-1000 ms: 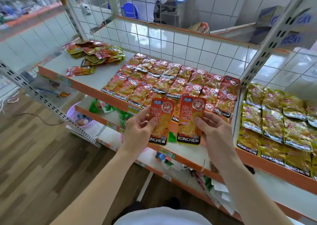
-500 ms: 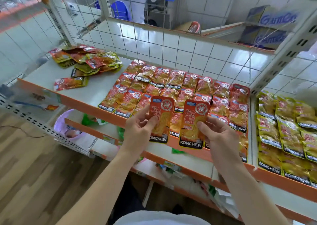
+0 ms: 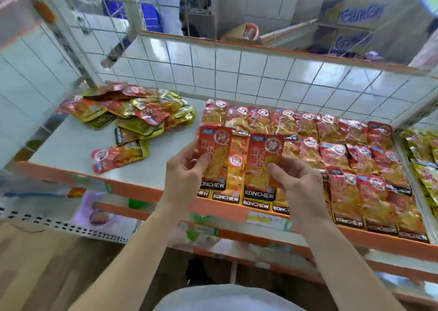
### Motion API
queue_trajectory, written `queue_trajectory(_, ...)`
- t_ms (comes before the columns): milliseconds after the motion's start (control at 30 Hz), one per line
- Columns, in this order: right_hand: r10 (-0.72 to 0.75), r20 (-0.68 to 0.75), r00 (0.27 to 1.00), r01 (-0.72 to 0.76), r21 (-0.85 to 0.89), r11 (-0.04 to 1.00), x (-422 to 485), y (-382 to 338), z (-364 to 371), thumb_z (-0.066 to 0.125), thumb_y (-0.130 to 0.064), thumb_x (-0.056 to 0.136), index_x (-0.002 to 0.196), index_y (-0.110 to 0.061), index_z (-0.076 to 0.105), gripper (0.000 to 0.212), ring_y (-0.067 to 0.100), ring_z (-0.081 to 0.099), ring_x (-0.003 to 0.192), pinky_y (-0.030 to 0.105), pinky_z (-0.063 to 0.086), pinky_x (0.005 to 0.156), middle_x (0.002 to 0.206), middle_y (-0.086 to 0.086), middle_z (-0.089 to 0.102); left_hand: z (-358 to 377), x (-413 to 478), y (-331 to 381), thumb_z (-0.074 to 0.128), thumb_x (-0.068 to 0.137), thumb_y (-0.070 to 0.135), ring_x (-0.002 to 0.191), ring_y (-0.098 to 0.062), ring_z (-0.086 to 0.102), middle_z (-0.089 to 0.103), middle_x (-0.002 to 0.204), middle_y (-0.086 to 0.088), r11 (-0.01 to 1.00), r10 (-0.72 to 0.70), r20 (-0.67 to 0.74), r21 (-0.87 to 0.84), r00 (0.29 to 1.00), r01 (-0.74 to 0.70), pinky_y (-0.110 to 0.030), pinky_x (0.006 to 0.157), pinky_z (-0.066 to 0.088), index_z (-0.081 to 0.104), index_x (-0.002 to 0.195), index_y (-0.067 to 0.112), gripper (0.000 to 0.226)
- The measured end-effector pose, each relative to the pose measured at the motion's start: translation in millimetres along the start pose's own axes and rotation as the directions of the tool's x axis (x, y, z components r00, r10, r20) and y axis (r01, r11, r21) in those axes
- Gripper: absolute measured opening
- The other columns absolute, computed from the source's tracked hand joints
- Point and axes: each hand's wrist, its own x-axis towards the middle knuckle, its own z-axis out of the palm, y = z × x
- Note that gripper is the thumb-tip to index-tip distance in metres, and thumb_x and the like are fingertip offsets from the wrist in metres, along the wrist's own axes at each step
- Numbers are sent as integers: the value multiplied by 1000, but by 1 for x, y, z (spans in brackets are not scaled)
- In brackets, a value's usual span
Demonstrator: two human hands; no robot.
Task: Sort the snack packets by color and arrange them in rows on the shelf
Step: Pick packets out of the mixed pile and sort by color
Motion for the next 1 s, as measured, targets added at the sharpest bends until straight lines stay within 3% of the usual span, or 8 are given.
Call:
queue_trajectory(100,-8,-32,999,8,8,1000,1,3,30,74,-7,86,96,-17,73,13,16,73,87,26,57,76,86,-5,77,-23,22,-3,62,98,6,77,-9,70,75,82,13,1000,4,22,30,1000,-5,-30,75,59,65,113,43,40)
queue_trajectory(200,-14,-59,998,14,-7,1000,6,3,55,74,-7,87,96,-19,73,15,14,73,87,32,57,81,88,-3,77,-40,44,-7,63,98,11,80,-16,67,72,80,11,997,8,41,78,999,-11,-46,85,58,68,108,46,37)
queue_trajectory(367,-10,-79,997,9,-23,1000,19,1,80,72,-6,89,102,-10,74,14,17,73,91,30,58,83,96,2,77,-37,84,4,63,98,12,82,-10,68,72,89,8,993,31,75,114,997,-39,-30,77,59,66,104,28,17)
queue_trajectory(533,-32,-99,995,21,-115,993,51,-4,95,73,-10,88,100,-16,73,14,13,73,87,25,57,75,94,0,77,-18,131,11,60,99,16,93,-18,69,70,96,4,990,-1,98,142,995,-13,-42,88,59,61,100,26,11)
queue_trajectory(733,-41,-89,995,23,-199,980,76,-10,107,74,-14,88,105,-14,74,16,13,72,90,28,60,83,95,-1,76,-13,174,4,54,97,15,98,-31,67,67,99,-6,965,-65,71,259,995,44,-54,87,55,58,100,22,8)
queue_trajectory(833,-32,-72,997,15,-222,975,84,-9,112,74,-15,88,106,-12,74,18,15,72,91,32,59,86,95,0,76,-13,175,-1,51,97,16,96,-29,64,66,103,-9,933,-48,-13,357,999,50,-49,89,53,57,110,14,14)
queue_trajectory(1000,-49,-72,996,32,-220,975,91,-8,115,74,-14,88,106,-12,74,18,16,72,91,32,59,84,95,0,76,-19,167,-5,46,97,20,98,-32,63,63,100,-7,914,-78,-92,392,993,108,-48,88,52,50,113,18,17)
